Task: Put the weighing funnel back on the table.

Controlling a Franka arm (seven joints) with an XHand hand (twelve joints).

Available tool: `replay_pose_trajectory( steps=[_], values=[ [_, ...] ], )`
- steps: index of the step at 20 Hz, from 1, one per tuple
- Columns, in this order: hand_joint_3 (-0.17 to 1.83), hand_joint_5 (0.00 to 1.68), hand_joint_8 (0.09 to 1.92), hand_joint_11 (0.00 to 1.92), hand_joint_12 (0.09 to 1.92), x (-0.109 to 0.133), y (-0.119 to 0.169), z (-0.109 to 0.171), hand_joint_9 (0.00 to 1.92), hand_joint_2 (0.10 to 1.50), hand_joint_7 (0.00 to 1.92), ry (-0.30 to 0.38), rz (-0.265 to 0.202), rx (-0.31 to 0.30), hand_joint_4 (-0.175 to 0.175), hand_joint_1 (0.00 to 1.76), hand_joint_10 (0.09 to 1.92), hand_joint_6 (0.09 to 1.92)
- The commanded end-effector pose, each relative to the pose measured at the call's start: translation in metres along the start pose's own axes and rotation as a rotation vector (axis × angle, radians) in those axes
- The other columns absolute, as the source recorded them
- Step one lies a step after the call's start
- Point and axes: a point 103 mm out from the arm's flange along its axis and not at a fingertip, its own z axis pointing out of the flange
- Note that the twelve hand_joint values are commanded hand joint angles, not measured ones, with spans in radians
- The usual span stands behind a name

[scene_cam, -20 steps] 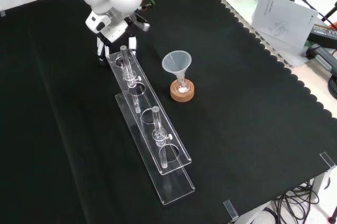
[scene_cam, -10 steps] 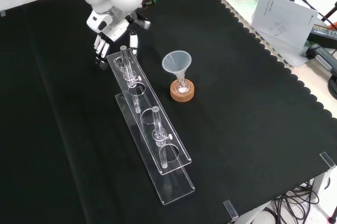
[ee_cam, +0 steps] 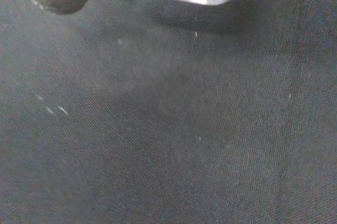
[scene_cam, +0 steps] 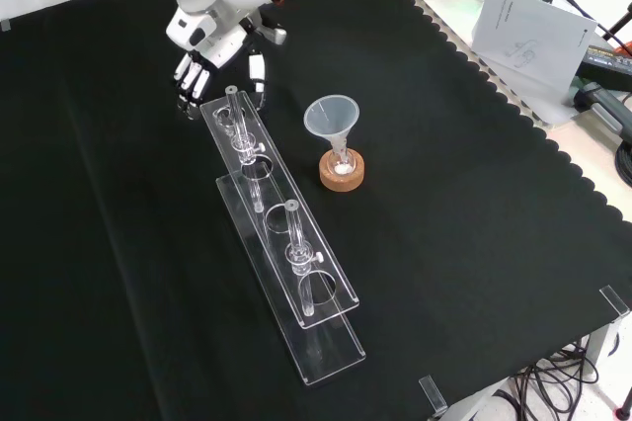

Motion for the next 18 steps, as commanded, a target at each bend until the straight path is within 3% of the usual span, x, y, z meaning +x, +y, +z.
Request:
replay_pose_trajectory(
  steps=[1, 18],
  values=[
    [0.07, 0.3, 0.57, 0.21, 1.33, 0.013, -0.029, -0.034, 0.6, 0.76, 0.13, -0.029, -0.003, -0.044, 0.027, 0.67, 0.09, 0.09],
    [0.07, 0.26, 0.57, 0.22, 1.37, 0.067, -0.103, -0.079, 0.6, 0.77, 0.14, -0.097, 0.037, -0.073, 0.019, 0.62, 0.09, 0.09]
  ],
)
